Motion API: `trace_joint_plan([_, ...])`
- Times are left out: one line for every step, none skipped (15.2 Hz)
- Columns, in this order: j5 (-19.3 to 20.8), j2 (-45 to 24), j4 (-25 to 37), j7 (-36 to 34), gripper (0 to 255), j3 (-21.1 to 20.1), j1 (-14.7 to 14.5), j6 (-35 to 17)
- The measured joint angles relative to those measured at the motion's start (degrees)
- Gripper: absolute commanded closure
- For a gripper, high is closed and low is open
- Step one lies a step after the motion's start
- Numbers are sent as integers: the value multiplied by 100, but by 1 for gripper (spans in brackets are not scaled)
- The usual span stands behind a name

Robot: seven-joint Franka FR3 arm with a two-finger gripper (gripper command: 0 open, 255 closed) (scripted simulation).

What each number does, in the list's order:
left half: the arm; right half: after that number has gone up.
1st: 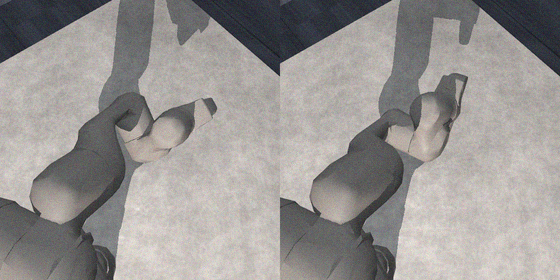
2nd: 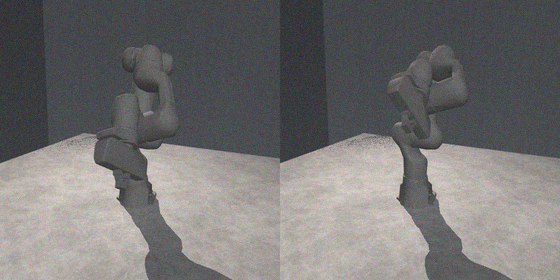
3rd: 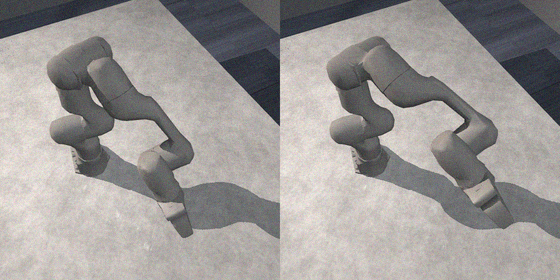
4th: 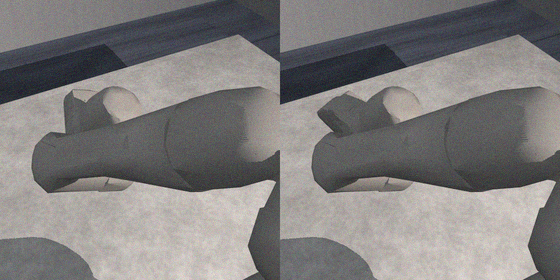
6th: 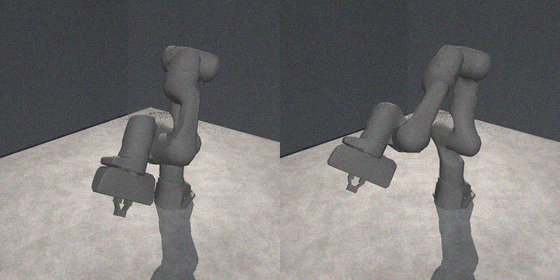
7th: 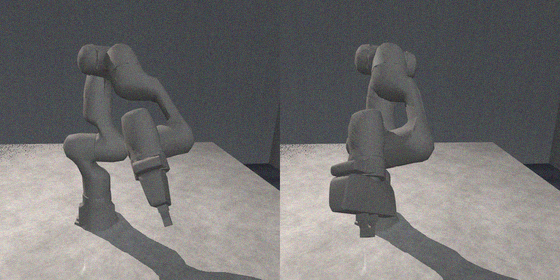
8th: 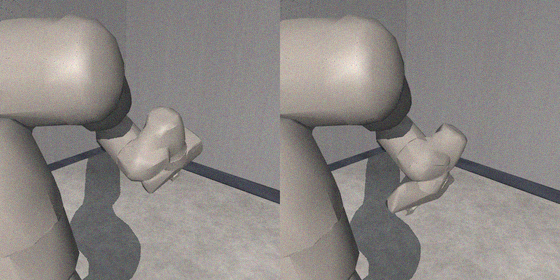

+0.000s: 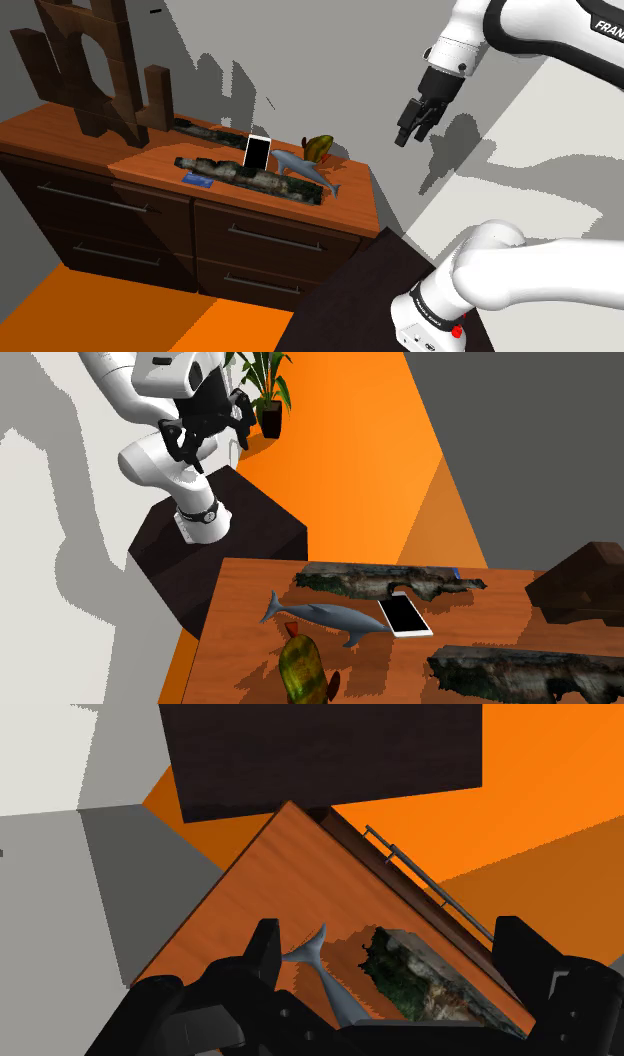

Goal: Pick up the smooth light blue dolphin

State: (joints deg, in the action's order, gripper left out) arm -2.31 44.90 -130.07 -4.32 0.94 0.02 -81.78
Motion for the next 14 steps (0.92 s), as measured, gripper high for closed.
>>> trace_joint_plan([0, 0, 0, 0, 0, 0, 0, 0])
trace_joint_plan([21, -26, -64, 48, 0, 6, -12, -104])
trace_joint_plan([52, -58, -151, 121, 0, 16, -29, -253])
trace_joint_plan([78, -174, -190, 194, 0, 17, -55, -442])
trace_joint_plan([117, -290, -279, 286, 0, 29, -77, -680])
trace_joint_plan([168, -388, -351, 401, 0, 63, -91, -893])
trace_joint_plan([200, -462, -456, 484, 0, 67, -117, -1114])
trace_joint_plan([240, -582, -540, 581, 0, 84, -137, -1361])
trace_joint_plan([281, -654, -653, 679, 0, 103, -155, -1592])
trace_joint_plan([316, -804, -726, 771, 0, 119, -176, -1857])
trace_joint_plan([347, -946, -757, 855, 0, 129, -199, -2079])
trace_joint_plan([370, -1100, -788, 924, 0, 127, -228, -2309])
trace_joint_plan([405, -1251, -777, 1018, 0, 146, -244, -2501])
trace_joint_plan([444, -1403, -808, 1116, 0, 170, -255, -2724])
